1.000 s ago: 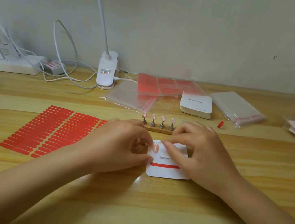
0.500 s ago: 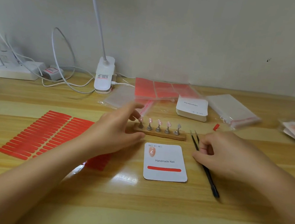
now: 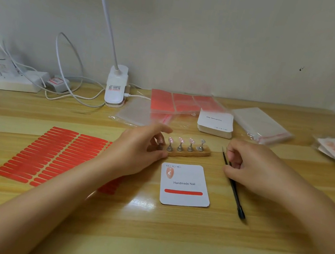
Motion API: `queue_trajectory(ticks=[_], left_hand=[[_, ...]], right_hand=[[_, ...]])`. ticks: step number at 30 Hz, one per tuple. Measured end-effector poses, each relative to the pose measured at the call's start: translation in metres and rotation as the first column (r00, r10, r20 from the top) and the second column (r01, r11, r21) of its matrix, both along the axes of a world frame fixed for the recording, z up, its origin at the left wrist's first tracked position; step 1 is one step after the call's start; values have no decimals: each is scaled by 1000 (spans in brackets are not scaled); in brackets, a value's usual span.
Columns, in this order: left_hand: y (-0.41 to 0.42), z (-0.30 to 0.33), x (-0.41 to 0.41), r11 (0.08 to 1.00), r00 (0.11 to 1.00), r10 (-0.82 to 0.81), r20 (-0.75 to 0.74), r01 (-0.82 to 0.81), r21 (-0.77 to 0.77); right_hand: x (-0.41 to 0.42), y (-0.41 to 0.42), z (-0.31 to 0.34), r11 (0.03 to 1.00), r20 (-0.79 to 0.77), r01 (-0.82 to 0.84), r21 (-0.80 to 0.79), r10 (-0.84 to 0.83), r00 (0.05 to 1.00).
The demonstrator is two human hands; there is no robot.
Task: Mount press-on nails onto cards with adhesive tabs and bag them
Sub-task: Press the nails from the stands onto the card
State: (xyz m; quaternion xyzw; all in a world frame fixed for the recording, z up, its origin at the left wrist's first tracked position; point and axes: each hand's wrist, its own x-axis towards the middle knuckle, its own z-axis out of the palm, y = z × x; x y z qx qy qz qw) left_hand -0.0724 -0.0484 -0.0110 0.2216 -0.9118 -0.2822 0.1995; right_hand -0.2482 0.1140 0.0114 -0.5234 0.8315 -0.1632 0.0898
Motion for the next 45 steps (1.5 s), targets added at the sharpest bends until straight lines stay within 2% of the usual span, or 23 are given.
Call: queue_trajectory(ticks=[10,15,17,21,23,30,38,45], left_hand=[[2,9,-14,996,996,-61,71,56,74],[11,11,-34,999,998,6,61,-9,40],[14,11,-41,999,997,37,64,-39,25],[17,8,-47,997,995,76,64,-78,24],[16,8,-47,997,997,67,45,-69,37],[12,8,-48,997,1000,13,17,-15,74],[8,6,-50,997,1000,-5,12,4,77],[7,5,-50,998,1000,-9,12,8,69]], right_hand=[[-9,-1,-3,996,-43,-91,-10,91,995],[-7,-1,2,995,-64,-99,9,100,993],[-4,-2,5,995,-80,-95,-38,92,993],[5,-8,7,959,-64,-131,-252,119,991],[8,-14,6,939,-70,-152,-309,137,988],[11,-31,-7,920,-98,-183,-348,158,983],[15,-32,-10,856,-327,-323,-403,194,925],[14,-32,-11,837,-360,-356,-414,209,909]])
